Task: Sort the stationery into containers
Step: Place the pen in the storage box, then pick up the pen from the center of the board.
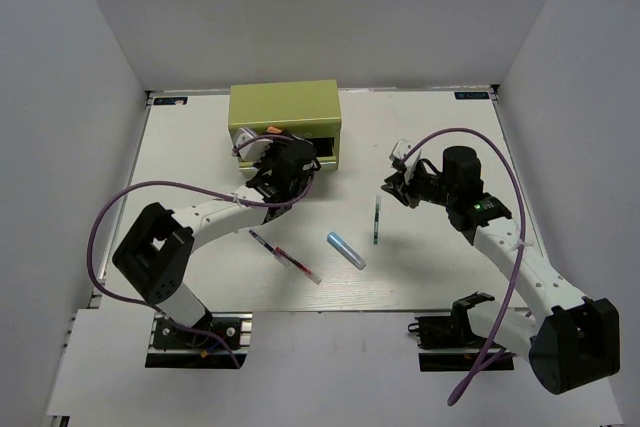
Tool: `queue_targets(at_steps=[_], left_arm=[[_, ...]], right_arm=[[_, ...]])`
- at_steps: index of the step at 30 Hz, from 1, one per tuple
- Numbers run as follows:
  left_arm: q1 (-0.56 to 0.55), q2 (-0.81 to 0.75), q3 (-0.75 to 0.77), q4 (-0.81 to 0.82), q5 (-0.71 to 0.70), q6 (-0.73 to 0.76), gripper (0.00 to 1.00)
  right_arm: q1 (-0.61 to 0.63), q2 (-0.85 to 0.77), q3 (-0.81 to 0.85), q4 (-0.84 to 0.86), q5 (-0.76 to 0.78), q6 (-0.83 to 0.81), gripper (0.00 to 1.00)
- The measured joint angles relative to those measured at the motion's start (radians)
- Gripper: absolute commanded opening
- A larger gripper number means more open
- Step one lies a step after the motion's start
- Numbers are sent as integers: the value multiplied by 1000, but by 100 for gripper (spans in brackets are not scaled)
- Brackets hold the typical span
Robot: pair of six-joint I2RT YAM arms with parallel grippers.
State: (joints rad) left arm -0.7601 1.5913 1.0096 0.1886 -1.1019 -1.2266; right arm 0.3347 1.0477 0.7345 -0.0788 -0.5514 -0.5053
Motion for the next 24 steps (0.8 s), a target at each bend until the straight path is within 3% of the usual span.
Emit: queue_targets(at_steps=[1, 2, 6, 8, 12, 21, 24], left_arm=[[3, 3, 0, 0, 5, 2, 7], [5, 4, 0, -1, 8, 4, 23], [6, 4, 0, 0, 25, 11, 54], [6, 4, 0, 2, 38, 18, 57], [6, 3, -1, 18, 68, 37, 70], [5, -63, -6, 12, 158, 105, 74], [4, -146, -6, -42, 230, 166, 82]], right_arm=[[0, 0, 0, 0, 0, 0, 35], [-1, 0, 0, 0, -2, -1, 37], [-1, 11, 0, -8, -20, -13, 50], [0, 27, 0, -23, -37, -23, 59], [-1, 65, 10, -84, -75, -50, 64], [6, 139, 53, -188, -176, -80, 60], [35, 179, 67, -208, -198, -69, 58]])
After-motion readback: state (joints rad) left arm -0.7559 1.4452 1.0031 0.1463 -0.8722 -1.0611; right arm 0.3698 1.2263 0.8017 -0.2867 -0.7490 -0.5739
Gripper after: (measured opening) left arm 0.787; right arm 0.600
